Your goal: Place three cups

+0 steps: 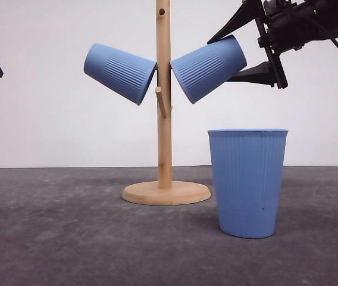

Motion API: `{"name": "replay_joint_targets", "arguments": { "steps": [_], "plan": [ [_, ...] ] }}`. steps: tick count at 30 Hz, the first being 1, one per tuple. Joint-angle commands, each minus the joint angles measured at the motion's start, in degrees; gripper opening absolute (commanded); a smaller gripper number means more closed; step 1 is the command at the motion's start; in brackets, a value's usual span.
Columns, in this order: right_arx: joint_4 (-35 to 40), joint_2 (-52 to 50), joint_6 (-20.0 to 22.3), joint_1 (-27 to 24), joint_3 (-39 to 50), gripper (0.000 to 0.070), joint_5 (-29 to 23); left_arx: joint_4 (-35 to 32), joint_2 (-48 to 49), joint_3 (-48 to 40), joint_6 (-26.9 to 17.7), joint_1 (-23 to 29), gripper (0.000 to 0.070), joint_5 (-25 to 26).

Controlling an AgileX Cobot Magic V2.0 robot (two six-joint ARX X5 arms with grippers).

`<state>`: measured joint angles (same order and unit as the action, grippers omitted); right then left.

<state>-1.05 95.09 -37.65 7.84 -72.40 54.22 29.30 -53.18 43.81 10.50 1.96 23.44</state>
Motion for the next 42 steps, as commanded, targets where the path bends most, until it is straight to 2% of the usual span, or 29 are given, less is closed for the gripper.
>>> {"name": "replay_joint_targets", "arguments": {
  "steps": [1,8,15,20,28,33,37,42],
  "plan": [
    [0.51,0.96,1.18,0.15,-1.31,0.0483,0.19,-0.62,-0.31,0.68,-0.39,-0.11,0.0503,-0.11],
    [0.54,0.94,1.27,-0.11,-1.31,0.0499,1.37,-0.62,-0.31,0.68,-0.39,-0.11,0.0503,-0.11],
    [-0.5,0.53,1.26,-2.85,-1.33,0.05,3.55,-0.62,-0.31,0.68,-0.39,-0.11,0.0503,-0.11],
    [-4.62,-1.02,4.0,-5.78,-1.31,0.0499,4.32,-0.59,-0.31,0.68,-0.39,-0.11,0.0503,-0.11],
    [-17.35,-7.25,13.55,-8.41,-1.31,0.0499,4.26,-0.62,-0.31,0.68,-0.39,-0.11,0.0503,-0.11],
    [-30.96,-10.95,23.94,-7.92,-1.31,0.0499,2.87,-0.59,-0.31,0.68,-0.39,-0.11,0.0503,-0.11],
    [-43.51,-13.48,32.63,-5.68,-1.31,0.0499,-4.8,-0.59,-0.31,0.68,-0.39,-0.11,0.0503,-0.11],
    [-49.56,-15.0,35.11,-1.26,-0.49,0.0497,-14.21,-0.57,-0.31,0.68,-0.39,-0.11,0.0503,-0.11]
  ]
}}
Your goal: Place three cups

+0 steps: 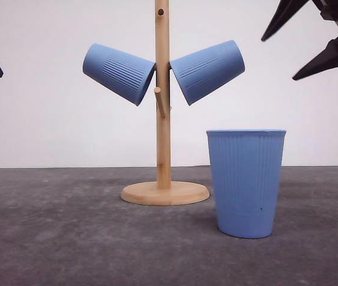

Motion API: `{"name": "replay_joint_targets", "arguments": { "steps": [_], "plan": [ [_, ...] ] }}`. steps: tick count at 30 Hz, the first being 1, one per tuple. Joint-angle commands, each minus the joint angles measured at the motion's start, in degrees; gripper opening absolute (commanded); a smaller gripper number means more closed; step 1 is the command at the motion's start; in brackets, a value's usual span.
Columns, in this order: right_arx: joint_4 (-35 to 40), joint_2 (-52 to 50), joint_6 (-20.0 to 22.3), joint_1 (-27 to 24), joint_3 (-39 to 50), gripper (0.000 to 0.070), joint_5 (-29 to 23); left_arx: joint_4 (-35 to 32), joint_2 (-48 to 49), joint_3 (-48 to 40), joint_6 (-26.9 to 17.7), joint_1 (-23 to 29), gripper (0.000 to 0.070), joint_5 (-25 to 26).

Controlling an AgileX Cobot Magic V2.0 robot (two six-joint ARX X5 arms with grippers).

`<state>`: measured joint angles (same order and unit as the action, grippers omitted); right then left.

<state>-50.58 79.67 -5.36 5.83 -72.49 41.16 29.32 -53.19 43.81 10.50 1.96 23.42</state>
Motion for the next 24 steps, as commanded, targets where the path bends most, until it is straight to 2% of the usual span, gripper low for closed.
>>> {"name": "replay_joint_targets", "arguments": {
  "steps": [1,6,11,15,21,24],
  "plan": [
    [-0.68,0.4,2.88,1.83,-0.26,0.0497,-2.7,-0.57,-0.31,0.68,-0.39,-0.11,0.0503,-0.09],
    [-1.77,0.4,2.9,8.5,1.72,0.048,-12.71,-0.57,-0.31,0.68,-0.39,-0.11,0.0503,-0.09],
    [-1.1,0.47,1.36,13.31,5.15,0.0479,-18.97,-0.57,-0.31,0.68,-0.39,-0.11,0.0503,-0.09],
    [2.19,0.47,-0.87,15.18,9.18,0.0474,-20.16,-0.56,-0.31,0.68,-0.39,-0.11,0.0503,-0.09],
    [8.78,0.67,-3.76,16.06,15.93,0.0408,-19.95,-0.52,-0.31,0.68,-0.37,-0.11,0.0503,-0.07],
    [9.61,1.78,-4.34,16.5,17.0,0.0367,-19.97,-0.52,-0.31,0.68,-0.37,-0.11,0.0504,-0.07]
  ]
}}
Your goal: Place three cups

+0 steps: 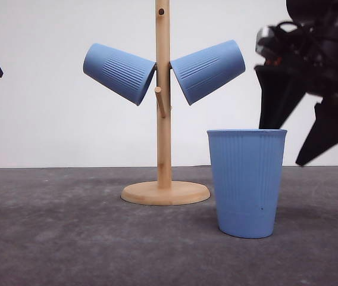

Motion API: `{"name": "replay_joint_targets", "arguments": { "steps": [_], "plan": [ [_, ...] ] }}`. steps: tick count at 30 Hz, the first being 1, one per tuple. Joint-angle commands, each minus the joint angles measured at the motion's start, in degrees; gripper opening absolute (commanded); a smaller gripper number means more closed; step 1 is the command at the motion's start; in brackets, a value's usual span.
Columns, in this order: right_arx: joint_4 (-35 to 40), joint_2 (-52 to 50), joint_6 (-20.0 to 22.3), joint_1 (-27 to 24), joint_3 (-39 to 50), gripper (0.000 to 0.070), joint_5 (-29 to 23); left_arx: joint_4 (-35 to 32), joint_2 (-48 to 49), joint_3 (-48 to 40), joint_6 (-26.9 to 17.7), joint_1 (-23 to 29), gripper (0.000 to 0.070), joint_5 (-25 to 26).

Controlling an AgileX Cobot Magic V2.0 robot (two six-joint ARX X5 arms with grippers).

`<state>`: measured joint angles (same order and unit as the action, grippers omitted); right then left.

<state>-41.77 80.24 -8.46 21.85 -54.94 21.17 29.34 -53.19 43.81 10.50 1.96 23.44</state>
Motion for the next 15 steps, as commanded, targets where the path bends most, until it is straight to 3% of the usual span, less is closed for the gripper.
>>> {"name": "replay_joint_targets", "arguments": {
  "steps": [1,4,9,15],
  "plan": [
    [1.04,1.76,-1.25,0.65,-0.54,0.0345,0.02,-0.54,-0.31,0.68,-0.37,-0.11,0.0504,-0.08],
    [2.28,3.63,-2.05,1.26,-0.54,0.0275,0.02,-0.48,-0.31,0.68,-0.37,-0.11,0.0504,-0.08],
    [2.18,5.34,-3.11,1.33,-0.57,0.0024,0.66,0.02,-0.31,0.68,-0.37,-0.14,0.0505,0.25],
    [-4.29,4.13,-0.33,0.73,-3.09,0.0,6.88,2.61,-0.31,0.73,-0.35,-1.33,0.0516,8.44]
  ]
}}
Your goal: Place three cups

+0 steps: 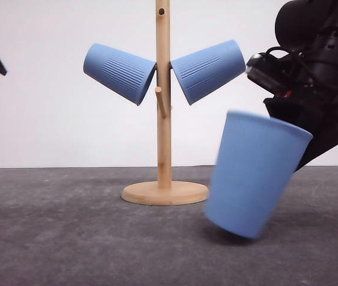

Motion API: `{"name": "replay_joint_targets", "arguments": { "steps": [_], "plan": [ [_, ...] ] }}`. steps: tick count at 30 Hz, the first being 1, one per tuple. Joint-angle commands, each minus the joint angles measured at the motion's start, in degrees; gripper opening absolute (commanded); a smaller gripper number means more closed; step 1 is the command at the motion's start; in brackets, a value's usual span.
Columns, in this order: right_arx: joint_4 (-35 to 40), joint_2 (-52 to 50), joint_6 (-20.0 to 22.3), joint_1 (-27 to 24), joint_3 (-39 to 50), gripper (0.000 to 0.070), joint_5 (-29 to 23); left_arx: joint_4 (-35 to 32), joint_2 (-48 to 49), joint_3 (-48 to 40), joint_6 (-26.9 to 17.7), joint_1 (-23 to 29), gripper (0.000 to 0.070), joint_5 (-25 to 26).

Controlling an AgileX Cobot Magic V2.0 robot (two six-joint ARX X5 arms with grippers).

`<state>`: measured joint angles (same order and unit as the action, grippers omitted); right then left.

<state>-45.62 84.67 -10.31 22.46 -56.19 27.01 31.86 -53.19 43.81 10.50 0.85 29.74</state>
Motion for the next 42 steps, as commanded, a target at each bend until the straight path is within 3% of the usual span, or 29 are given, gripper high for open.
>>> {"name": "replay_joint_targets", "arguments": {
  "steps": [1,8,10,15,22,33,42],
  "plan": [
    [-2.17,-0.47,2.56,0.07,-2.73,0.0,1.99,0.71,-0.31,0.74,-0.35,-0.61,0.0516,4.44],
    [-10.14,-0.47,7.42,0.69,-9.6,0.0,12.21,2.5,-0.56,0.76,0.24,-5.95,0.0523,20.57],
    [-10.03,-0.47,7.47,1.31,-10.3,0.0,16.76,1.47,-0.98,0.76,0.03,-8.21,0.0531,22.85],
    [-8.31,-0.45,7.35,3.08,-10.53,0.0,27.26,-3.07,-3.58,0.76,-0.65,-14.62,0.0634,26.08],
    [-5.79,-0.45,5.78,5.09,-10.55,0.0,35.45,-10.59,-9.23,0.76,-0.81,-22.71,0.0645,36.2],
    [-5.74,-0.4,4.6,7.72,-10.55,0.0,36.67,-18.88,-15.21,0.81,-0.83,-33.19,0.0646,39.82],
    [-6.87,-0.4,4.31,8.24,-10.55,0.0,36.65,-20.89,-15.85,0.81,-0.83,-36.51,0.0618,39.71]
  ]
}}
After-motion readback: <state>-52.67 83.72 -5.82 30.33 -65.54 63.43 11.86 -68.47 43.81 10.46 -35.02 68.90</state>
